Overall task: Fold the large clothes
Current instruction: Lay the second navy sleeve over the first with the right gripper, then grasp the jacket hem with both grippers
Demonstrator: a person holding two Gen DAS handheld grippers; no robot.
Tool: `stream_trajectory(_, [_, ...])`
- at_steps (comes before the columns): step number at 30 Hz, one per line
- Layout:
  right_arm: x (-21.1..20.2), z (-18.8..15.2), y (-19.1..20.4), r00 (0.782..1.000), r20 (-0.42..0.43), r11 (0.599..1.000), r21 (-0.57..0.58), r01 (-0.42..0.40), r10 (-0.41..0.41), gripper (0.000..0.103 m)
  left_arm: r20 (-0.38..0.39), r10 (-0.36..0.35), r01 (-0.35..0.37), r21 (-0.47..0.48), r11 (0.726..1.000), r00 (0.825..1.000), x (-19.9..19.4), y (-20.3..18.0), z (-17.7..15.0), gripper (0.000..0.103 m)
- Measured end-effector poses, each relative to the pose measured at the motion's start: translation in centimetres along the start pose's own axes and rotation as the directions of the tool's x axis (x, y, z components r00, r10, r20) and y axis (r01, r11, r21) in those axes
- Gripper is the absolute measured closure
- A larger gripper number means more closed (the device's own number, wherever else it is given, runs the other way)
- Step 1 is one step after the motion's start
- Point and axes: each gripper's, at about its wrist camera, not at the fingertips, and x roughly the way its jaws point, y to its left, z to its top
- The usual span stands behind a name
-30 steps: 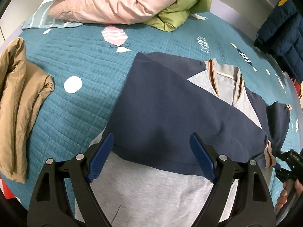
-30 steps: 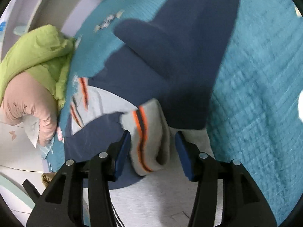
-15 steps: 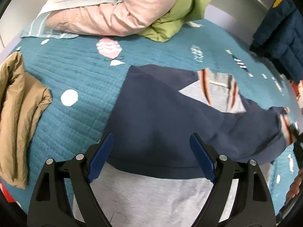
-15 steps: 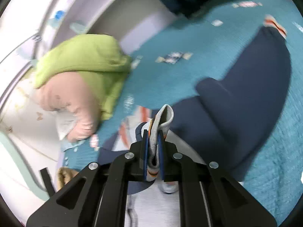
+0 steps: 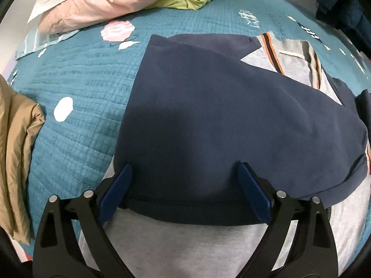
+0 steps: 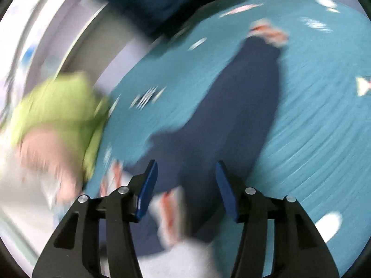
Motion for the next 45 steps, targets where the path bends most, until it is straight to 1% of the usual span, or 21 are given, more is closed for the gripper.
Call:
stream_trajectory(3, [1.6,4.5,-5.4,0.994,0.042,0.987,0.13,0.095,-0.101,0.052,0.002,-0.033,0.033,-0.003,0.999,0.999,0.1,0.5,0.0,0.01])
stream_trajectory(5, [3.0,6.4,-7.9,0.992,0.047,0.97,0.217,0.107,-0.12,0.052,0.009,-0.048,0.048,0.008,0.999,0.999,0.1,0.7,-0.2,0.01])
stream_trajectory(10, [5.9,9.1,-12.2,0.997,0.074,0.922,0.387,-0.033,0.005,0.046,0.031,-0.064,0.064,0.03,0.998,0.997,-0.2,0.3,-0.6,0.01])
stream_trajectory(13, [7.7,9.9,-12.5,1.0,0.027,0.913,0.408,-0.005,-0.006,0.046,0.022,-0.075,0.075,0.035,0.997,0.997,-0.2,0.4,-0.5,0.01])
stream_trajectory(14, [8.2,9.9,-12.7,0.997,0.053,0.903,0.423,-0.076,0.059,0.05,0.016,-0.082,0.081,0.035,0.996,0.997,-0.2,0.4,-0.4,0.009])
stream_trajectory(15, [8.5,9.9,-12.8,0.992,0.061,0.884,0.451,-0.123,0.107,0.08,0.009,-0.088,0.087,0.037,0.995,0.996,-0.2,0.5,-0.3,0.009])
stream_trajectory(16, [8.3,9.9,-12.9,0.988,0.07,0.874,0.462,-0.152,0.135,0.099,0.002,-0.096,0.096,0.037,0.995,0.995,-0.3,0.6,-0.2,0.009])
stream_trajectory(17, [7.7,9.9,-12.6,0.985,0.096,0.884,0.437,-0.168,0.14,0.099,-0.002,-0.103,0.103,0.036,0.994,0.995,-0.3,0.7,-0.1,0.009])
stream_trajectory(19, [4.8,10.1,-10.5,0.986,0.15,0.951,0.287,-0.114,0.073,0.099,-0.002,-0.13,0.13,0.023,0.991,0.992,-0.6,1.0,0.1,0.009])
stream_trajectory(20, [3.5,10.2,-9.3,0.983,0.17,0.967,0.23,-0.105,0.066,0.099,0.007,-0.146,0.146,0.006,0.989,0.989,-0.8,1.3,0.3,0.009])
stream_trajectory(23, [-1.4,9.2,-6.4,0.947,0.278,0.966,0.152,-0.208,0.161,0.099,0.031,-0.219,0.221,-0.084,0.972,0.975,-1.5,2.7,0.5,0.009])
stream_trajectory(25, [-4.1,8.0,-3.1,0.932,0.308,0.973,0.065,-0.221,0.191,0.099,0.032,-0.264,0.266,-0.159,0.951,0.964,-2.2,3.7,0.6,0.009])
stream_trajectory(29, [-7.1,3.7,7.3,0.924,0.261,0.949,-0.218,-0.226,0.28,0.099,0.073,-0.319,0.327,-0.25,0.911,0.945,-4.7,5.8,0.3,0.009])
stream_trajectory(32, [-6.4,-2.6,16.1,0.934,0.145,0.876,-0.419,-0.24,0.325,0.099,0.106,-0.305,0.323,-0.258,0.911,0.946,-6.4,7.4,0.3,0.009])
stream_trajectory(34, [-4.4,-7.1,20.1,0.943,0.055,0.831,-0.493,-0.259,0.327,0.096,0.11,-0.306,0.325,-0.274,0.905,0.946,-7.1,8.5,0.2,0.009])
stream_trajectory(36, [-0.1,-13.5,23.9,0.971,-0.085,0.778,-0.585,-0.23,0.223,0.089,0.109,-0.309,0.327,-0.287,0.9,0.945,-7.6,9.5,-0.2,0.009])
stream_trajectory(38, [4.3,-18.4,25.0,0.974,-0.211,0.731,-0.653,-0.199,0.076,0.078,0.107,-0.305,0.324,-0.294,0.899,0.946,-8.2,10.6,-0.8,0.009])
stream_trajectory(39, [7.2,-21.6,25.1,0.956,-0.285,0.693,-0.703,-0.16,-0.068,0.076,0.107,-0.303,0.322,-0.294,0.9,0.947,-8.4,10.9,-1.1,0.009])
stream_trajectory(40, [8.4,-22.7,24.9,0.944,-0.305,0.69,-0.711,-0.139,-0.124,0.076,0.108,-0.301,0.32,-0.29,0.902,0.948,-8.8,11.4,-1.3,0.009])
stream_trajectory(43, [8.1,-24.1,22.7,0.923,-0.375,0.753,-0.632,-0.185,-0.087,0.068,0.108,-0.293,0.312,-0.279,0.908,0.95,-9.0,11.9,-1.7,0.009])
stream_trajectory(45, [6.0,-23.7,22.1,0.936,-0.35,0.777,-0.601,-0.186,-0.047,0.055,0.109,-0.294,0.313,-0.28,0.908,0.95,-8.9,11.9,-1.7,0.009])
